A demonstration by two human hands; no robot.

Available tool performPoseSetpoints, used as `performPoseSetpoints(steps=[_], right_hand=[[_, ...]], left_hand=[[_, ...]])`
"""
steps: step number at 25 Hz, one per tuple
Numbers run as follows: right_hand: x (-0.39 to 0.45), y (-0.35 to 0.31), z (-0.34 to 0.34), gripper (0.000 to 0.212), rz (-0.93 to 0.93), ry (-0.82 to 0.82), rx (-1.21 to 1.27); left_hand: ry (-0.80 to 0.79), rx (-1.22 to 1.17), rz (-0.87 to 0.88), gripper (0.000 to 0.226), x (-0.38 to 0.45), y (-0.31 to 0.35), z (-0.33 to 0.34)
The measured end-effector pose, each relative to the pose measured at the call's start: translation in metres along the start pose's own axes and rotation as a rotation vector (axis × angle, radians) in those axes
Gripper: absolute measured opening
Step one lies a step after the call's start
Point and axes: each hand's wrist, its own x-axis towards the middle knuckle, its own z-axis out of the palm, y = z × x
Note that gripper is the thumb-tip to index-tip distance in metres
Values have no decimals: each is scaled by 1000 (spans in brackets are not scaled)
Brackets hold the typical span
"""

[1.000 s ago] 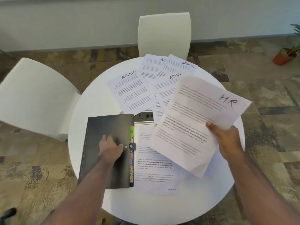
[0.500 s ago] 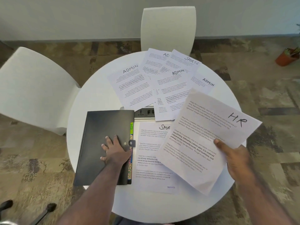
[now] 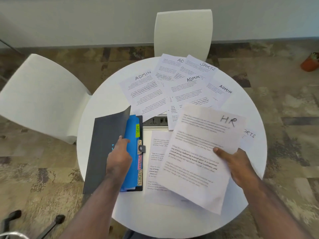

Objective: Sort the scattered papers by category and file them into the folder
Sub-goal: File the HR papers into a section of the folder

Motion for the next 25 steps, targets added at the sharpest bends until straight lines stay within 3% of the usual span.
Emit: performPoseSetpoints(steps=[3,9,19,25], right_hand=[[4,-10,36,38,45,-160,-78],[21,-23,123,32,64,-318,-338],[47,-3,212,39,19,-289,-586],[20,38,254,36,-10,-280,-656]], left_hand=[[17,-23,-26,51,1,-8,-14],[-42,-106,49,61,-1,-21,-33],[-103,-177,89,57,-2,-25,-42],[-19,-196,70,58,6,-20,-44]])
